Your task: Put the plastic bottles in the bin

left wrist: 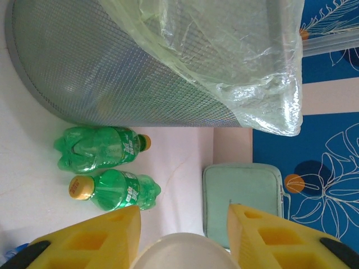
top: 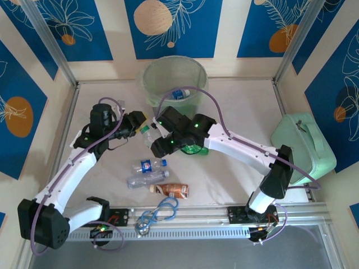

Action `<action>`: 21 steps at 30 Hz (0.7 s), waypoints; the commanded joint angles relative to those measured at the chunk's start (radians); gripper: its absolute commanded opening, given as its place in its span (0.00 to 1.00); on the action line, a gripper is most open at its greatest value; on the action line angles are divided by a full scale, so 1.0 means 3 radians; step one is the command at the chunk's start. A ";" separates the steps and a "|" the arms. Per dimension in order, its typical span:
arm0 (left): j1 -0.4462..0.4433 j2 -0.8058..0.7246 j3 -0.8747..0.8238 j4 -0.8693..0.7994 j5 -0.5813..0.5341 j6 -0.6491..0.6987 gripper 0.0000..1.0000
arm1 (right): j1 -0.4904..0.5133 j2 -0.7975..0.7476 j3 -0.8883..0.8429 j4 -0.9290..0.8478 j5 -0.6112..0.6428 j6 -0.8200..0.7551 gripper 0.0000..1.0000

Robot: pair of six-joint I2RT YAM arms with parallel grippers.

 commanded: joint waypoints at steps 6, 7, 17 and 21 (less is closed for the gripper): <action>0.0072 -0.0027 0.0071 0.0311 -0.0049 -0.0052 0.23 | -0.0151 -0.0206 0.0085 -0.0007 0.0071 0.0199 0.85; 0.0096 -0.0047 0.0071 0.0394 -0.0091 -0.0109 0.21 | -0.0207 -0.0261 0.0095 -0.0009 0.0046 0.0261 0.89; 0.0179 -0.0220 -0.0352 0.2615 -0.0875 -0.1317 0.19 | -0.1162 -0.0848 -0.0231 0.1037 -0.1737 0.1344 0.99; 0.0166 -0.0138 -0.0380 0.3092 -0.0996 -0.1501 0.19 | -0.1283 -0.0868 -0.0414 0.1668 -0.2064 0.1792 0.99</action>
